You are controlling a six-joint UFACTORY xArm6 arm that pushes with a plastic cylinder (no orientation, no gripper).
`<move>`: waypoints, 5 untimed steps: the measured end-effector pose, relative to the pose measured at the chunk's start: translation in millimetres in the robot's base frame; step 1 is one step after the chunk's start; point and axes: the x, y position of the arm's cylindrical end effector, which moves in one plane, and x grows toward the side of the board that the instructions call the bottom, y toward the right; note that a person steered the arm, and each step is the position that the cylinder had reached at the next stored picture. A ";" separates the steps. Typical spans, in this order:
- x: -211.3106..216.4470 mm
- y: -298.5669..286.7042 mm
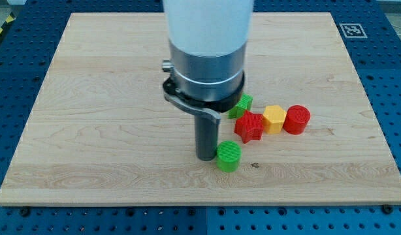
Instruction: Push the green circle to the bottom right of the red circle
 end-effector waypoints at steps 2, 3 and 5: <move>20.1 26.8; 35.4 30.5; 35.8 67.6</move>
